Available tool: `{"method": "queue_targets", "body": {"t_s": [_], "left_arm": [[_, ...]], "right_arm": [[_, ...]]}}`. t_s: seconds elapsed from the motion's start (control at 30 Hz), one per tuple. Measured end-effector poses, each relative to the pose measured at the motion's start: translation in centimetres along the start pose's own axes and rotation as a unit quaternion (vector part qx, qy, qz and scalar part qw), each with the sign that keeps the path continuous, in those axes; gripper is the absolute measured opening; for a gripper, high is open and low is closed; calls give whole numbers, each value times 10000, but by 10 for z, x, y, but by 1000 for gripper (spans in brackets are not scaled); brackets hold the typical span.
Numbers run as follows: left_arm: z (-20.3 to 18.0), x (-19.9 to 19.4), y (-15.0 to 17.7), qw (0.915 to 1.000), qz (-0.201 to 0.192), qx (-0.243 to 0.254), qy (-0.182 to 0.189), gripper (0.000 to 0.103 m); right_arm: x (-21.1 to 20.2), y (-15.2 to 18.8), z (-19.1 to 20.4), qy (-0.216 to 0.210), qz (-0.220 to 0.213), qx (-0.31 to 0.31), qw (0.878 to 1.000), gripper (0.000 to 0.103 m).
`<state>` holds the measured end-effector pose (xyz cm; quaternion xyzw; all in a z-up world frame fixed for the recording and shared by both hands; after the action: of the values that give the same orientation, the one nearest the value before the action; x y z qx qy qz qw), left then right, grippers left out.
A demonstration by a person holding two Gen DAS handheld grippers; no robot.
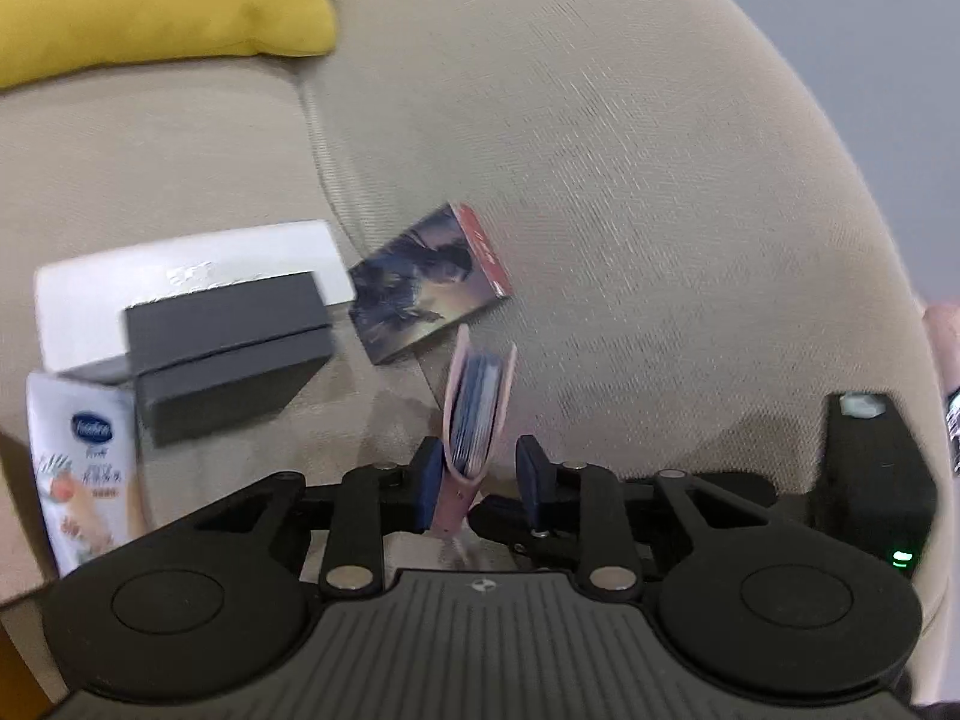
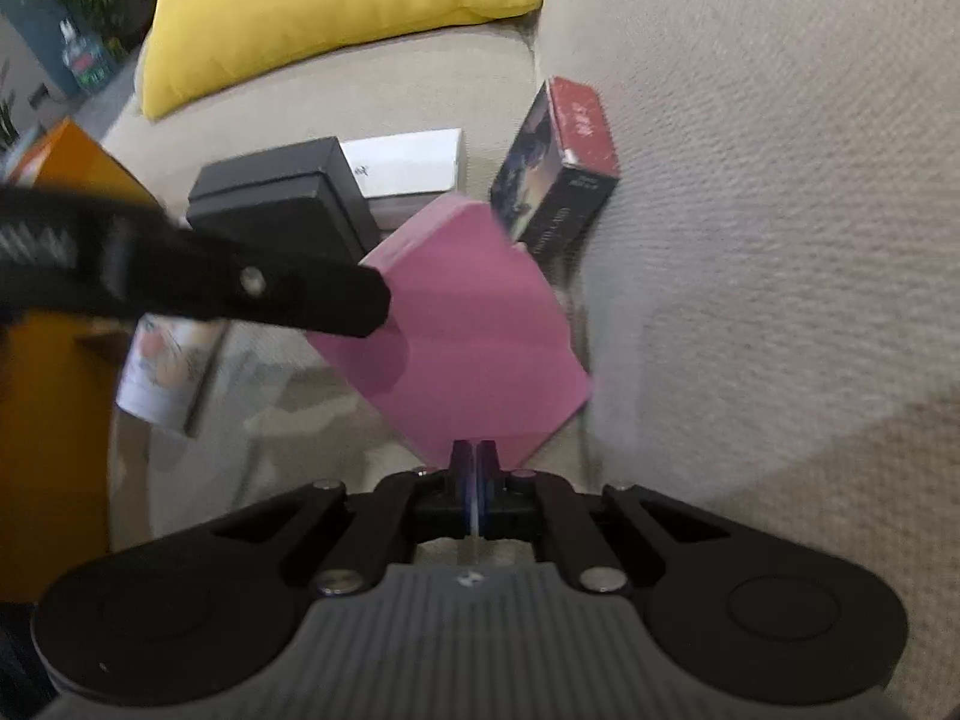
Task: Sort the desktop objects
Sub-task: 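Lift the pink card holder with the left gripper while the right reaches the picture box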
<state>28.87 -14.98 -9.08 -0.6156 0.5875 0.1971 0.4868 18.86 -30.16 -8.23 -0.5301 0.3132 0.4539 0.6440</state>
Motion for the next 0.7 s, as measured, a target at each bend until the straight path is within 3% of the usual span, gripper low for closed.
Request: {"method": "queue_targets", "body": {"t_s": [0.13,0.17,0.33,0.4,0.47,0.6,0.7], "left_arm": [[-16,21,-1,9993,156,280,-186,28],[-17,24,-1,9990,145,326,-283,24],[-15,19,1,9982,3,377,-465,20],[-15,9,4,9964,-175,459,-690,19],[-13,-3,7,9930,-411,537,-966,19],[-8,-26,15,9838,-805,588,-1489,19],[-4,-34,19,9803,-899,541,-1671,19]], "right_arm": [[-4,4,-4,-18,35,-44,10000,10],[-4,4,-4,-4,47,-79,10000,10],[-9,3,0,-152,0,-37,9999,11],[-20,-1,1,-102,-157,-89,9998,13],[-36,-3,0,-76,-382,-103,9992,23],[-41,-28,0,80,-877,-248,9958,25],[-44,-47,5,518,-1180,-605,9898,35]]}}
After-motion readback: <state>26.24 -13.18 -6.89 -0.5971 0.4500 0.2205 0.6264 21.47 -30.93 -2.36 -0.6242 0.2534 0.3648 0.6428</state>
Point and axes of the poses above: each gripper's, at about its wrist camera, not at the fingertips, and x roughly the way its jaws point, z to its left, y to its underside, the point moved 3 cm from there along x, roughly the way its jaws point, and after that the axes turned 7 degrees about -y, right-handed, at the moved point
